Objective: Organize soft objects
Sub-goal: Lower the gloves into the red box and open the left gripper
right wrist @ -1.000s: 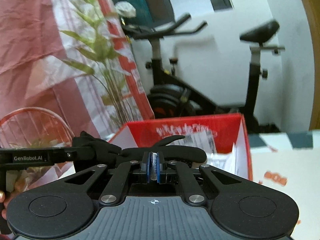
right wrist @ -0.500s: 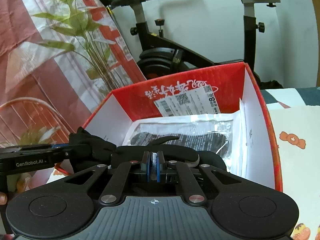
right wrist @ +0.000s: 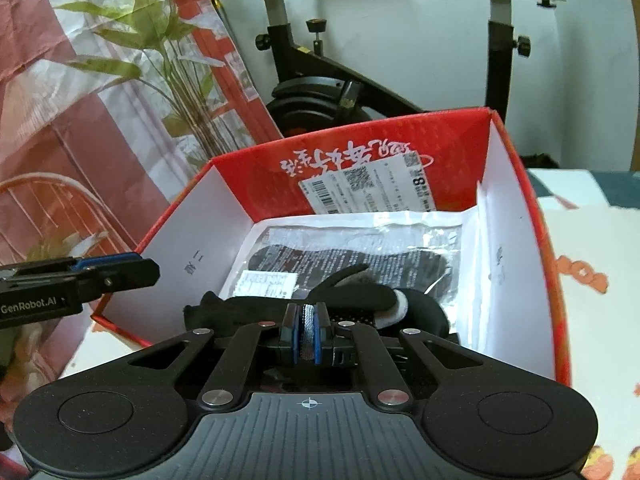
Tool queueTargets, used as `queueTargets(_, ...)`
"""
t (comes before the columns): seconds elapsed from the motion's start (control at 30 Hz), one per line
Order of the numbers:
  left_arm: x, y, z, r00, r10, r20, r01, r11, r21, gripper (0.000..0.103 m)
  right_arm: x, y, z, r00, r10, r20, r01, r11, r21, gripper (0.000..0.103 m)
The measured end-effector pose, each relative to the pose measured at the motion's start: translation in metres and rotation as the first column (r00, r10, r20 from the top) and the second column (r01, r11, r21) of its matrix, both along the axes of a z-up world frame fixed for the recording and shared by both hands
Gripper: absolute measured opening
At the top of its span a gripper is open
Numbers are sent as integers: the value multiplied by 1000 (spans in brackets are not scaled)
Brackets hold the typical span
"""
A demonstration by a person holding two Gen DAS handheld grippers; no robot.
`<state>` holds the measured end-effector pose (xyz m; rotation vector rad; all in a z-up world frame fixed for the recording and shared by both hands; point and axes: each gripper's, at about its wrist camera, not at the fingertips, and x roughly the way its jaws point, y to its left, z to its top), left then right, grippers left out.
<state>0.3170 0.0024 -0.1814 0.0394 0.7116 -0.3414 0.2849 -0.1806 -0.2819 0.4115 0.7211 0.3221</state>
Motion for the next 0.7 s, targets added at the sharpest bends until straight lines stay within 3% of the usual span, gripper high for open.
queueTargets(0.13, -3, -2, 1, 1000, 3, 13, -4, 1000, 5, 40, -9, 2, 10, 999, -21, 46, 25, 995, -97, 20)
queueTargets(0.27, -9, -3, 3, 1000, 8, 29, -8, 1000, 4, 43, -19, 1, 21, 996, -36, 86, 49, 987, -151, 24)
queueTargets(0.4, -16, -1, 6, 999, 5, 46, -5, 1000, -9, 64, -33, -4, 33, 992, -43, 122, 58, 990, -127, 60)
queueTargets(0.53, -28, 3, 10, 997, 14, 73, -13, 1000, -4, 91, -48, -6, 43, 986, -55, 160, 75, 990, -122, 76)
queueTargets(0.7, -45, 11, 14, 994, 36, 100, -34, 999, -19, 100, -66, -7, 48, 981, -66, 182, 83, 993, -85, 103)
